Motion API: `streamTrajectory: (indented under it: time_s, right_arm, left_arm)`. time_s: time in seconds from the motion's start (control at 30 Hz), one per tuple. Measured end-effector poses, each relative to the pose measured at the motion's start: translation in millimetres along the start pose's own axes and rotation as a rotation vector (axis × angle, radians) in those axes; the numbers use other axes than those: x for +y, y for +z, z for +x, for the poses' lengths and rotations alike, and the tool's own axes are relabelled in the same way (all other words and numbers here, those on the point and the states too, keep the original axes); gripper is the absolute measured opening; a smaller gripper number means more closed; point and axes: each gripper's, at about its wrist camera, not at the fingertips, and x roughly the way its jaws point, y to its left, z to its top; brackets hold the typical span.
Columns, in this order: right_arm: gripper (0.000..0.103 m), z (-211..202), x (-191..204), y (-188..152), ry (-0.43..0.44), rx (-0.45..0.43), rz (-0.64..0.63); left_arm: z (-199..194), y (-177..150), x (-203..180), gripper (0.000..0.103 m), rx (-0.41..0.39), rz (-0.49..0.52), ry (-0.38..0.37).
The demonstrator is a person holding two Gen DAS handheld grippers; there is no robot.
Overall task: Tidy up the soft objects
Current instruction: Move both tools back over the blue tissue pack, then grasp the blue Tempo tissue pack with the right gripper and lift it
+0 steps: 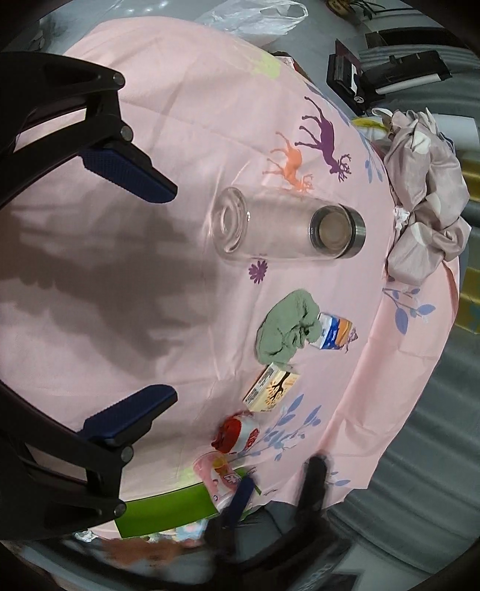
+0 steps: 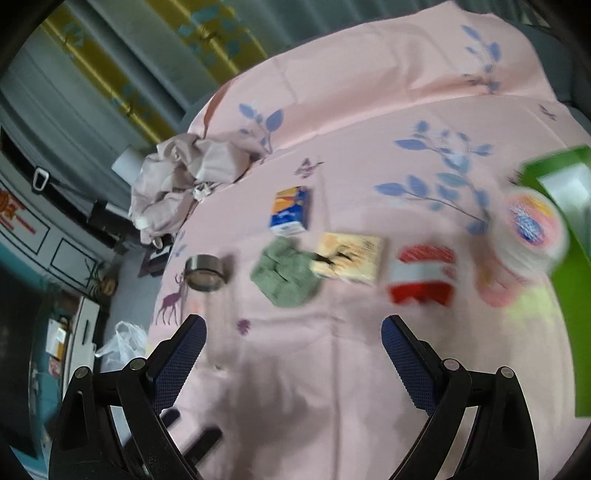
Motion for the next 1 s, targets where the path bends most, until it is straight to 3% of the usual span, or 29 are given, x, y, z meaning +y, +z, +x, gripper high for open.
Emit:
streamTrajectory:
  time_s: [0.23,0.4,0.57,0.63,0.7,0.87,1.0]
  right_arm:
    - [0.095,81,37,55,-0.102,0.086,-0.069]
    - [0.073,154,52,79,-0.227,0.154,-0.138]
    - [0.073,209,53,90,-0.339,0.174,-0.190]
    - [0.071,221,47,94,-0.342,0.191,-0.170]
    - [0.055,231,37,97,-0.331,0.225,-0.119]
    - [0.052,222,36,98,-0.343,0.202,-0.152]
    - [0.052,186,40,90,-0.265,0.185,-0.161]
  left_arm:
    - [8,5,13,0.098,-0.009,-0.013,0.036]
    - [18,5,15,0.097,0.005,0.001,0.051]
    - [26,7,19,0.097,0.024,-0.005,0.038]
    - [27,8,20,0.097,0.027,-0.008,0.036]
    - [28,9,20,0.098,0.032,-0.004,0.029]
    - [28,9,19,0.098,0.032,-0.005,0.042]
    - [22,7,17,0.098,0.027,-0.009,0.047]
